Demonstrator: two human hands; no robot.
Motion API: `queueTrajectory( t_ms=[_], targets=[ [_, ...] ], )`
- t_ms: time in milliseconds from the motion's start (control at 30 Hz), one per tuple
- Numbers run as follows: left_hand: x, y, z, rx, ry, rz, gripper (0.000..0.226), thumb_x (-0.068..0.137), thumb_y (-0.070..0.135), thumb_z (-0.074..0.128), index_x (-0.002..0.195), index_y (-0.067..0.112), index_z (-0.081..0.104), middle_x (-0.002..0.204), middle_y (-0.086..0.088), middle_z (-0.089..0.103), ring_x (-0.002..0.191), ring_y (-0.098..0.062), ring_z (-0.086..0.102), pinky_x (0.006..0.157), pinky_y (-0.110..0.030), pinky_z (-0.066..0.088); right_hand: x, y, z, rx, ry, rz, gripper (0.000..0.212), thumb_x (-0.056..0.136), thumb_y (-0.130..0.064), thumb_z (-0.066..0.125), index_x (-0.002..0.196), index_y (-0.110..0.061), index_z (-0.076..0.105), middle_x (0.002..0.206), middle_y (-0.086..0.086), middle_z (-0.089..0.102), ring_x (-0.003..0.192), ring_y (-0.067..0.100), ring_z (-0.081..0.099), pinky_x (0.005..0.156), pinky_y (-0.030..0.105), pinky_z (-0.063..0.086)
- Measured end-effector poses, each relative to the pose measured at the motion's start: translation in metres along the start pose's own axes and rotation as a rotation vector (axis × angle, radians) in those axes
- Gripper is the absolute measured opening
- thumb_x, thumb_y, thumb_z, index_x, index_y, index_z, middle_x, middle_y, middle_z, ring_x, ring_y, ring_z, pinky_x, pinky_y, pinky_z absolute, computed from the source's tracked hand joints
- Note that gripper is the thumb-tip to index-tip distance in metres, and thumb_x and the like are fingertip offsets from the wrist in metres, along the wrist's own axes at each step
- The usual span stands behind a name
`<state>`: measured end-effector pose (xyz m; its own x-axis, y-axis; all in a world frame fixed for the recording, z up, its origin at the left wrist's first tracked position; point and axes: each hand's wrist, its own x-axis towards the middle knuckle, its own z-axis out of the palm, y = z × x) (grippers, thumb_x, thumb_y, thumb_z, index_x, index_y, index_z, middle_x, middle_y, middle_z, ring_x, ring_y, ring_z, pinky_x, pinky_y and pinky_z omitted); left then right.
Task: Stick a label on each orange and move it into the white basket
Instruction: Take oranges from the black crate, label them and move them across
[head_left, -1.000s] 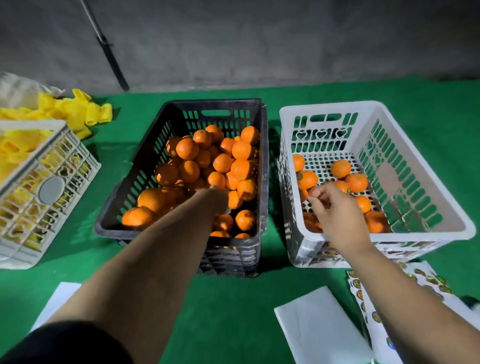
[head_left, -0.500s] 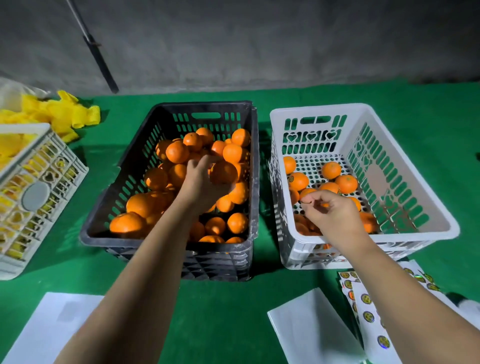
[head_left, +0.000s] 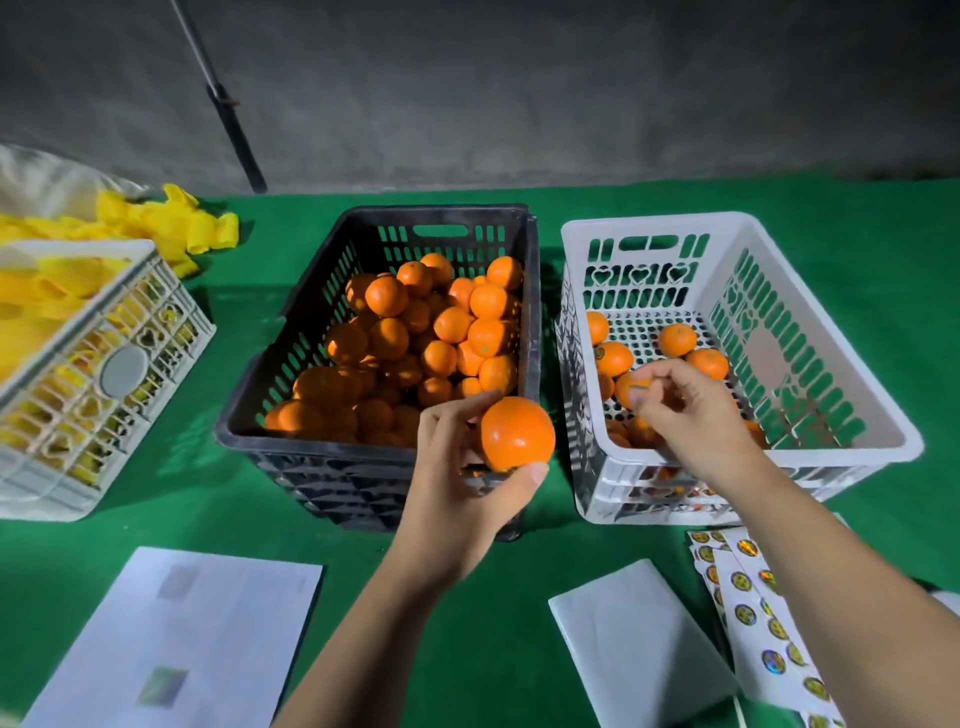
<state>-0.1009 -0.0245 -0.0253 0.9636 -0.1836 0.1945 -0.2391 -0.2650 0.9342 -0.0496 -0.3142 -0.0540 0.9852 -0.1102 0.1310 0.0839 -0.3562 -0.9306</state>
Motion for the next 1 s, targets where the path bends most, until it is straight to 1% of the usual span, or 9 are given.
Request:
queueTrajectory(
  t_ms=[100,200,300,500,600,700,833,900,1000],
  targets=[
    [-0.004,0.002,0.004,-0.070,0.004,-0.022,0.068,0.083,0.034,0.086,0.139,0.037,0.048,0.140,0.007,0.042,0.118,-0.002,0.062,0.091,-0.020,0.054,-0.005,-0.007,-0.002,0.028,0.016,-0.010,0.028,0.098,-0.008,0.067,0.091,-0.035,0.070,0.098,0.028,0.061,0.095,0.031,0.064,0.085,0.018,0.053],
    [-0.007,0.006,0.004,-0.079,-0.035,-0.042,0.069,0.078,0.047,0.085,0.136,0.047,0.047,0.142,0.011,0.041,0.121,-0.003,0.061,0.095,-0.025,0.056,-0.023,-0.020,0.003,0.082,0.071,0.011,0.031,0.093,-0.005,0.073,0.087,-0.035,0.076,0.088,0.015,0.066,0.083,0.013,0.063,0.080,0.019,0.053],
    [-0.008,0.013,0.006,-0.066,-0.055,-0.046,0.066,0.074,0.055,0.080,0.131,0.057,0.046,0.140,0.018,0.039,0.121,0.001,0.059,0.090,-0.015,0.053,-0.049,-0.041,0.016,0.236,0.100,0.048,0.027,0.089,-0.003,0.076,0.088,-0.030,0.079,0.077,-0.002,0.067,0.073,0.005,0.061,0.071,0.015,0.053],
    [-0.014,0.017,0.014,-0.124,-0.043,-0.074,0.064,0.083,0.025,0.087,0.128,0.049,0.050,0.138,0.012,0.040,0.111,0.006,0.060,0.081,-0.012,0.054,-0.097,-0.080,0.026,0.328,-0.037,0.025,0.036,0.090,0.008,0.070,0.094,-0.026,0.081,0.077,0.008,0.059,0.068,0.009,0.052,0.062,0.013,0.045],
    [-0.018,0.019,0.016,-0.110,-0.038,-0.064,0.063,0.083,0.021,0.086,0.131,0.042,0.050,0.137,0.009,0.040,0.110,0.008,0.059,0.080,-0.009,0.052,-0.107,-0.095,0.021,0.339,-0.127,-0.015,0.043,0.087,0.008,0.065,0.105,-0.027,0.081,0.094,0.028,0.063,0.082,0.021,0.057,0.079,0.023,0.050],
    [-0.023,0.022,0.017,-0.124,-0.044,-0.056,0.063,0.083,0.018,0.087,0.128,0.045,0.051,0.135,0.009,0.040,0.112,0.005,0.060,0.081,-0.010,0.053,-0.113,-0.106,0.019,0.446,-0.092,-0.028,0.033,0.081,-0.022,0.065,0.111,-0.025,0.080,0.102,0.023,0.069,0.099,0.029,0.067,0.098,0.039,0.051],
    [-0.030,0.027,0.019,-0.122,-0.069,-0.019,0.064,0.076,0.034,0.088,0.129,0.048,0.054,0.134,0.013,0.041,0.120,-0.009,0.061,0.088,-0.023,0.058,-0.118,-0.116,0.027,0.339,-0.059,-0.066,0.018,0.091,-0.023,0.067,0.102,-0.032,0.078,0.080,0.007,0.064,0.075,0.014,0.056,0.067,0.017,0.048],
    [-0.034,0.030,0.020,-0.102,-0.084,0.017,0.064,0.074,0.044,0.084,0.130,0.052,0.053,0.133,0.014,0.041,0.121,-0.014,0.061,0.090,-0.030,0.060,-0.120,-0.120,0.029,0.346,-0.062,-0.066,0.022,0.090,-0.017,0.065,0.101,-0.032,0.077,0.077,-0.002,0.063,0.074,0.012,0.055,0.066,0.023,0.047],
    [-0.037,0.034,0.020,-0.062,-0.073,0.069,0.065,0.075,0.046,0.083,0.131,0.053,0.052,0.134,0.017,0.041,0.122,-0.016,0.061,0.092,-0.033,0.061,-0.120,-0.129,0.027,0.394,-0.062,-0.050,0.014,0.093,-0.021,0.075,0.103,-0.030,0.075,0.082,0.007,0.066,0.076,0.019,0.056,0.069,0.034,0.045]
  ],
)
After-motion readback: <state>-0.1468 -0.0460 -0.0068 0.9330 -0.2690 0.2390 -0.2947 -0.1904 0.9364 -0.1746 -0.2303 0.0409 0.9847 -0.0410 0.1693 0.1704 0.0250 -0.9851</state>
